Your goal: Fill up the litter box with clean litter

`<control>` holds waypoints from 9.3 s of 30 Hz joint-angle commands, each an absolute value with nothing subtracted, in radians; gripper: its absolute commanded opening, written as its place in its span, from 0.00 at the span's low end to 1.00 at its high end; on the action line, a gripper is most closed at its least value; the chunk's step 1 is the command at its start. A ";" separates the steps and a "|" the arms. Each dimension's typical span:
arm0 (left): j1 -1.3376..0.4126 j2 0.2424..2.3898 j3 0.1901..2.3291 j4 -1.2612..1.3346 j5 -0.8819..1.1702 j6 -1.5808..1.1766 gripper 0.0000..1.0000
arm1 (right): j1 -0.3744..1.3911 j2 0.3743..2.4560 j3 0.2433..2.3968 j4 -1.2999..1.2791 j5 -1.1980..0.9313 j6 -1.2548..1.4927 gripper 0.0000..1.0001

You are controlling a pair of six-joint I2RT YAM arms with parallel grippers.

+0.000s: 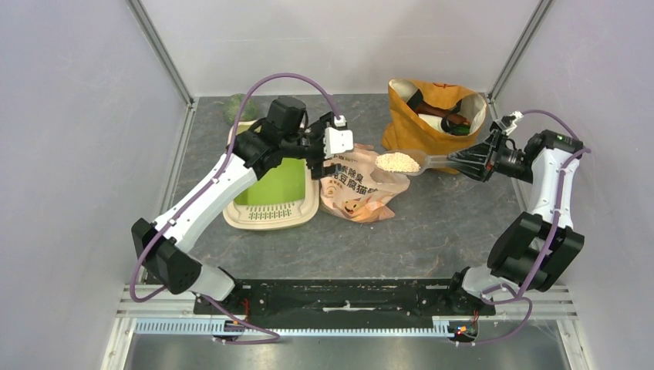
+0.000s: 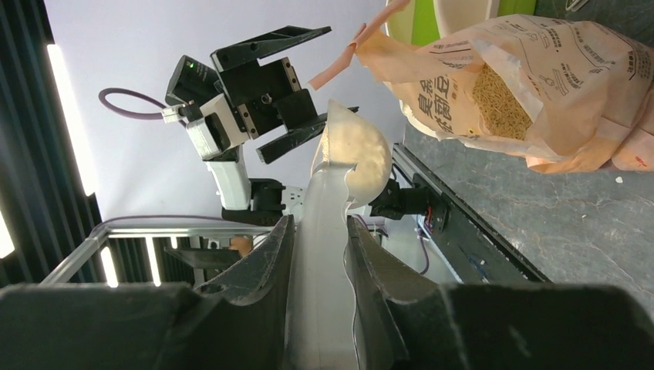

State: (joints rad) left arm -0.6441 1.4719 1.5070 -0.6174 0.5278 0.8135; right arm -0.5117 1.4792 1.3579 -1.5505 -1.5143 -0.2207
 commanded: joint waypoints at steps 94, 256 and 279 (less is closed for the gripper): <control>-0.318 1.023 1.316 -0.645 0.455 0.589 0.97 | 0.145 1.735 1.544 0.369 -1.159 1.655 0.00; -0.624 1.789 1.916 -1.129 0.732 1.156 0.02 | 0.304 1.425 1.126 -0.582 -0.452 0.452 0.00; -0.623 1.770 1.891 -1.119 0.709 1.147 0.02 | -0.030 1.277 0.814 0.133 -1.001 1.034 0.00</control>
